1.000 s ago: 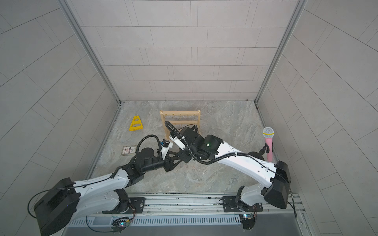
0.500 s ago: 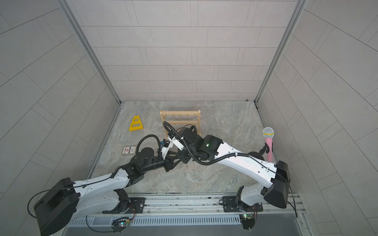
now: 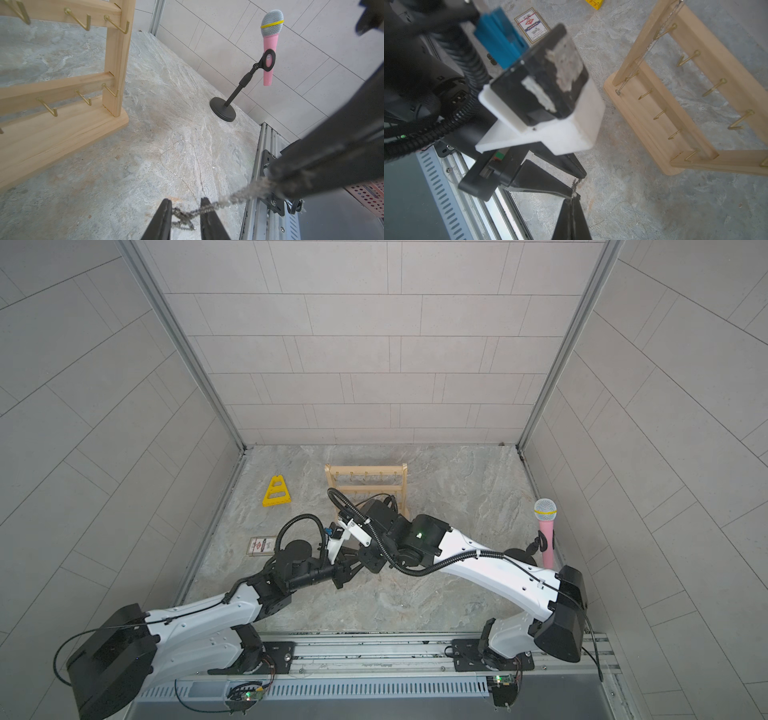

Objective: Hang the necklace on the jewelry display stand
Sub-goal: Pick up the necklace from the center of the board.

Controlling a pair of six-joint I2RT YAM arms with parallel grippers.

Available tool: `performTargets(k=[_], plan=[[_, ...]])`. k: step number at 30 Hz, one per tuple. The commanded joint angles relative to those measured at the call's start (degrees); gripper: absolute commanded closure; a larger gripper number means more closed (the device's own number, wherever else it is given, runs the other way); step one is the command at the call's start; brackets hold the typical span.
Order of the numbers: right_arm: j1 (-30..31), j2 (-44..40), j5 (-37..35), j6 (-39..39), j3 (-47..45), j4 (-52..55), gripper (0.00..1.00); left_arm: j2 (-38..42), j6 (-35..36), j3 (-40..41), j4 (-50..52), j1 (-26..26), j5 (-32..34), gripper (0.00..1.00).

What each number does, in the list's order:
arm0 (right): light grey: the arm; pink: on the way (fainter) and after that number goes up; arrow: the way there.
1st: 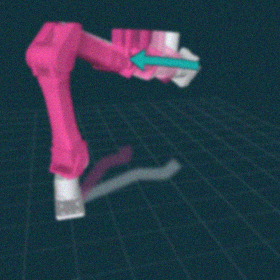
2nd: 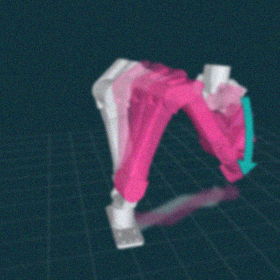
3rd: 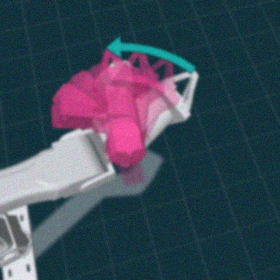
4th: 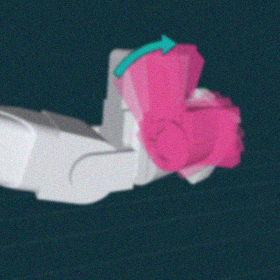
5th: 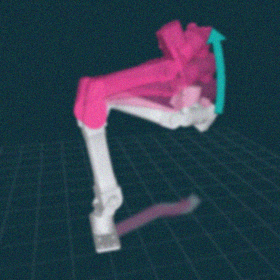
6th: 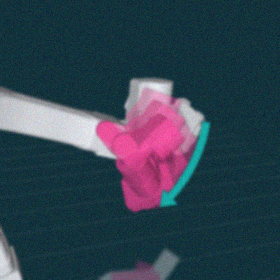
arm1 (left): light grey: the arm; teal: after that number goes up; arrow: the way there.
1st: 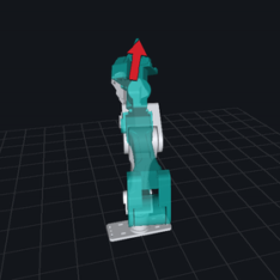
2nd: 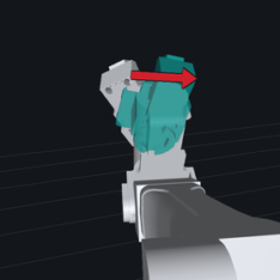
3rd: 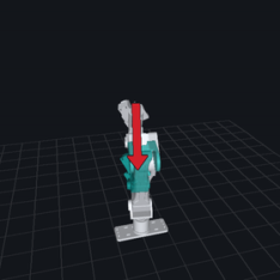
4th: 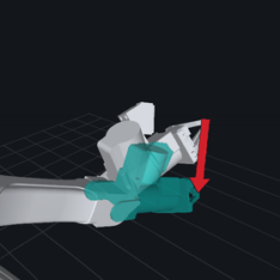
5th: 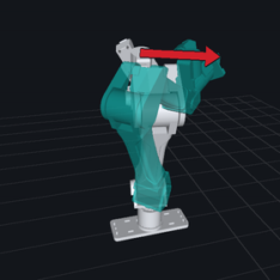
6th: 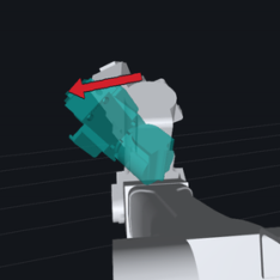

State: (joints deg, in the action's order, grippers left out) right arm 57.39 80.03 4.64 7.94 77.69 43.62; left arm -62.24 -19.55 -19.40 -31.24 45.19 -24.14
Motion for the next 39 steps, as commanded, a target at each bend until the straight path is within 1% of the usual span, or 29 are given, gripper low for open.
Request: performTargets(k=[1, 5, 17, 19, 27, 31, 39], plan=[[0.36, 0.57, -0.69, -0.81, 1.50, 1.03, 1.00, 0.55, 1.36, -1.70, -0.22, 0.34, 0.22, 0.74], [0.41, 0.70, -0.43, -0.87, 1.58, 1.10, 1.00, 0.90, 1.40, -1.67, 0.00, 0.34, 0.67, 0.74], [0.60, 1.18, 0.32, -0.85, 1.48, 1.20, 1.00, 0.93, 1.36, -1.70, 0.14, 0.34, 1.03, 0.81], [0.67, 1.36, 0.46, -0.89, 1.53, 1.20, 1.00, 0.93, 1.27, -1.70, 0.09, 0.34, 1.10, 0.81], [0.80, 1.80, 0.45, -0.98, 1.47, 1.51, 1.00, 1.82, 0.95, -1.26, 0.22, 0.34, 2.37, 0.74], [0.80, 1.98, 0.63, -0.97, 1.46, 1.57, 1.00, 1.82, 0.93, -1.16, -0.03, 0.31, 2.60, 0.74], [0.86, 2.10, 0.63, -0.91, 1.54, 1.53, 1.00, 1.58, 0.83, -1.00, -0.46, 0.34, 2.12, 0.79]])
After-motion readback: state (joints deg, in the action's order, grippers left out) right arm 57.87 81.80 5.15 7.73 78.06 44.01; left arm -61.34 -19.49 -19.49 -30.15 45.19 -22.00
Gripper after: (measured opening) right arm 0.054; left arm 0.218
